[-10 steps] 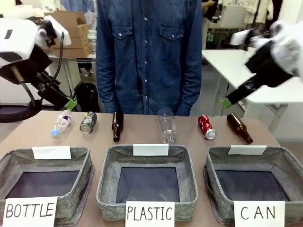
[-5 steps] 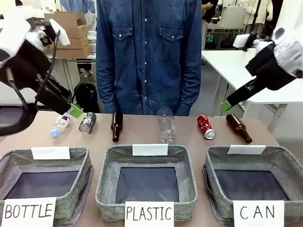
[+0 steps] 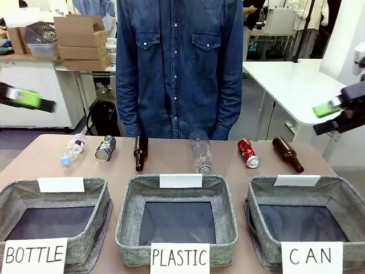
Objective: Sort the can waste into the basket.
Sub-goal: Pick up the can waste from the table and place it in the right Fabric basket.
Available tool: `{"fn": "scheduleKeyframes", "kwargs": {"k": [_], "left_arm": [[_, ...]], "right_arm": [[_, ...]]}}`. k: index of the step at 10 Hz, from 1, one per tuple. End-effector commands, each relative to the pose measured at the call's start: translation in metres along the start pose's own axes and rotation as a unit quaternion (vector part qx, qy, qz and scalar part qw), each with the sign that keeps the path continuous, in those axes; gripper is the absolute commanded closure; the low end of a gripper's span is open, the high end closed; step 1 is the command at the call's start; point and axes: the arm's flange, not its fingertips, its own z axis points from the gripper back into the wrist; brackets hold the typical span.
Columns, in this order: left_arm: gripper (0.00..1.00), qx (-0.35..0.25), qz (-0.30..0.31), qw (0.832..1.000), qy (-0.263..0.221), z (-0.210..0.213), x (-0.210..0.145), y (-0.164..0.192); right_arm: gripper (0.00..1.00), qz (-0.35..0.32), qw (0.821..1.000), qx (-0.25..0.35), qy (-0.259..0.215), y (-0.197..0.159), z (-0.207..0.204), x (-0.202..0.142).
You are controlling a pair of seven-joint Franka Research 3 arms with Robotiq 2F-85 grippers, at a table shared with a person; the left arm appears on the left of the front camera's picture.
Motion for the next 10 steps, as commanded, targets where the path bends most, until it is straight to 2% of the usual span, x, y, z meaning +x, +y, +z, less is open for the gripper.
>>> {"fn": "scheduleKeyframes", "kwargs": {"k": [1,2,4,5,6,10], "left_arm": [[0.00,0.016,0.157,0.982,-0.104,-0.013,-0.031,-0.010],[0.00,0.059,0.211,0.974,-0.066,-0.016,-0.033,-0.004],[0.00,0.059,0.310,0.948,-0.050,-0.011,-0.044,0.007],[0.00,0.103,0.262,0.959,0.010,-0.013,-0.050,0.011],[0.00,0.061,0.269,0.959,-0.068,0.007,-0.011,0.042],[0.00,0.061,0.269,0.959,-0.068,0.007,-0.011,0.042]], "right_arm": [[0.00,-0.173,0.980,0.079,-0.067,-0.010,0.001,0.003],[0.00,-0.171,0.979,0.079,-0.080,-0.014,0.002,0.000],[0.00,-0.169,0.979,0.075,-0.086,-0.020,0.003,-0.010],[0.00,-0.165,0.979,0.014,-0.120,-0.021,0.006,-0.015],[0.00,-0.174,0.978,0.081,-0.077,-0.033,0.010,-0.002],[0.00,-0.174,0.978,0.081,-0.077,-0.033,0.010,-0.002]]}}
